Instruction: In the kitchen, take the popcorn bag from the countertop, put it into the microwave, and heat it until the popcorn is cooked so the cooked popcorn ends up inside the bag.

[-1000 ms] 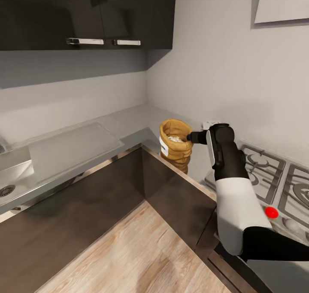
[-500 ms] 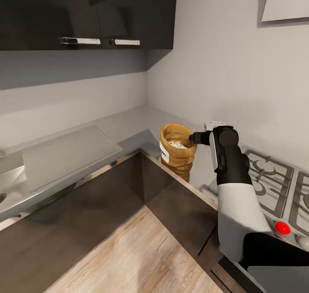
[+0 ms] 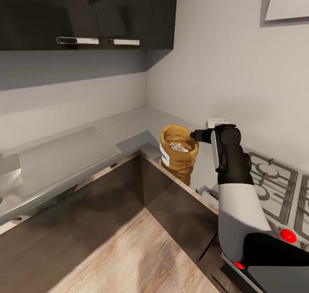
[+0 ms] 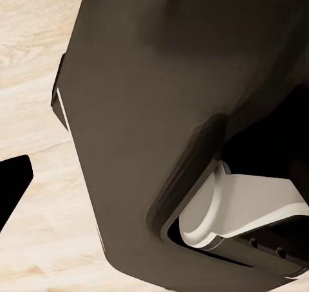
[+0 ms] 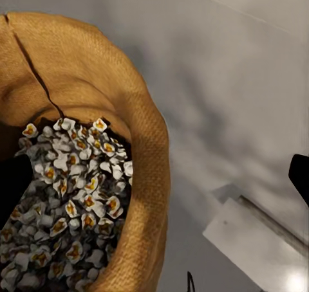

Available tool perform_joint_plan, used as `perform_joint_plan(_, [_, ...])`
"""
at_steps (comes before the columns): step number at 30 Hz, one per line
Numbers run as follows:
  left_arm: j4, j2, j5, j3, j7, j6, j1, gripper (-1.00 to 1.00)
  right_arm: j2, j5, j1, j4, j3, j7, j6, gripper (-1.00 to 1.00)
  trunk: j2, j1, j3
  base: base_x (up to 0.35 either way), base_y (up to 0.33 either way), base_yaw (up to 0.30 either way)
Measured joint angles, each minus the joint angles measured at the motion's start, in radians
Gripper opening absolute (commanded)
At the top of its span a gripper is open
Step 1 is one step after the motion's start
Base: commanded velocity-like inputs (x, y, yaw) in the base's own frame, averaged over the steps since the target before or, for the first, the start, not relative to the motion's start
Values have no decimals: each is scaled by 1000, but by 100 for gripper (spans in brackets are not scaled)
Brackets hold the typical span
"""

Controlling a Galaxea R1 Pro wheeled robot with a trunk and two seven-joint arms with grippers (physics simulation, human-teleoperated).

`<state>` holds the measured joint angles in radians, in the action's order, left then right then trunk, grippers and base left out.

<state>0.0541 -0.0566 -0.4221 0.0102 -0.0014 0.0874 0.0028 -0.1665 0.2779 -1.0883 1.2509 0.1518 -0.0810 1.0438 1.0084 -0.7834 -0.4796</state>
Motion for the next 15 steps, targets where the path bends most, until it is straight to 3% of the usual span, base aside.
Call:
perform_joint_plan(4, [0,0,0,0,0,0,0,100,-1,29,0,1,-4,-1,0,100,0,0,0,0,0,0])
perform_joint_plan(10, [0,0,0,0,0,0,0,100,-1,32,0,-20,-5,5,0,100,0,0,0,11,0,0])
perform_joint_plan(15, [0,0,1,-1,0,0,0,100,-2,33,0,-77,-3,4,-13,100,0,0,0,130,0,0])
